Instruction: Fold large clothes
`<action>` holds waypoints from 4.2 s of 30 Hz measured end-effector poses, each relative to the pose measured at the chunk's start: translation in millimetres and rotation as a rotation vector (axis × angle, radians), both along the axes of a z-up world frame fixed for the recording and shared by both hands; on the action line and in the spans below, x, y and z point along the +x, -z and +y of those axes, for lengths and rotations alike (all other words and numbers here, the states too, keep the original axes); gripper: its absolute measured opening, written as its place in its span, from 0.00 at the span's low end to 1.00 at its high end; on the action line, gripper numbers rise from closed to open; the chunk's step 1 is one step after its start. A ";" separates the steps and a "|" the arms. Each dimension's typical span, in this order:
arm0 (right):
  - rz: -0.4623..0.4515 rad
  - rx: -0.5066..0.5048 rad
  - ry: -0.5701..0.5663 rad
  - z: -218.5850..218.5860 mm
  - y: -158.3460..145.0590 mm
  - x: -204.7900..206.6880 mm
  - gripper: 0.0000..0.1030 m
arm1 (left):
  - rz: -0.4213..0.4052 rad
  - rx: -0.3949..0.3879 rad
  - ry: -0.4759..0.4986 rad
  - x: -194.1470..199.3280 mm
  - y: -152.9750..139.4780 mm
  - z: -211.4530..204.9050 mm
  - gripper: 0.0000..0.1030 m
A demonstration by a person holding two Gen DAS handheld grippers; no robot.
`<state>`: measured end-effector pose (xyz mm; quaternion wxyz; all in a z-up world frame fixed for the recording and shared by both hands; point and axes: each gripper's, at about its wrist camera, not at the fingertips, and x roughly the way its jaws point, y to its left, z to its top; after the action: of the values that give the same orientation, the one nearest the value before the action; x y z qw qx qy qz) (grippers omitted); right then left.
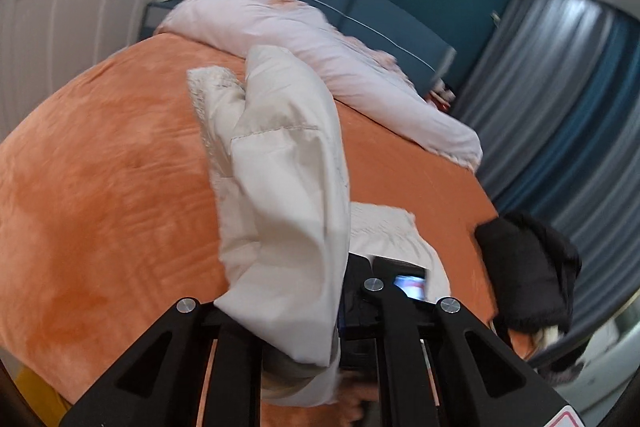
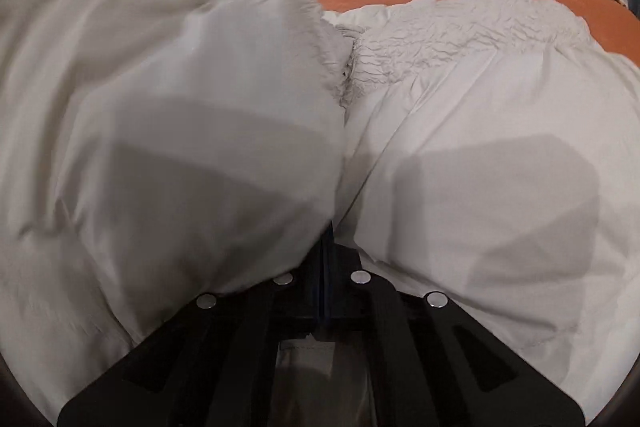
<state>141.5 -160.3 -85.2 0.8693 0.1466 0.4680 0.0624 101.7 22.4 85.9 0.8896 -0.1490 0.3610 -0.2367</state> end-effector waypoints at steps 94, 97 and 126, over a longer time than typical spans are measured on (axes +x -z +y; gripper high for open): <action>0.098 0.303 -0.087 -106.5 -23.3 -161.1 0.03 | -0.002 0.144 0.234 -20.4 12.8 -115.0 0.03; 0.058 0.269 0.044 -167.1 -38.6 -184.3 0.03 | 0.041 0.208 0.301 -28.9 46.1 -144.5 0.03; -0.154 0.105 0.103 -157.8 -135.1 -68.7 0.07 | -0.052 0.238 0.271 -95.0 28.4 -129.4 0.39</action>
<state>72.8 -318.1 49.9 0.8958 0.2108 0.3875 0.0532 6.7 -107.0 57.5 0.8700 0.0133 0.3800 -0.3139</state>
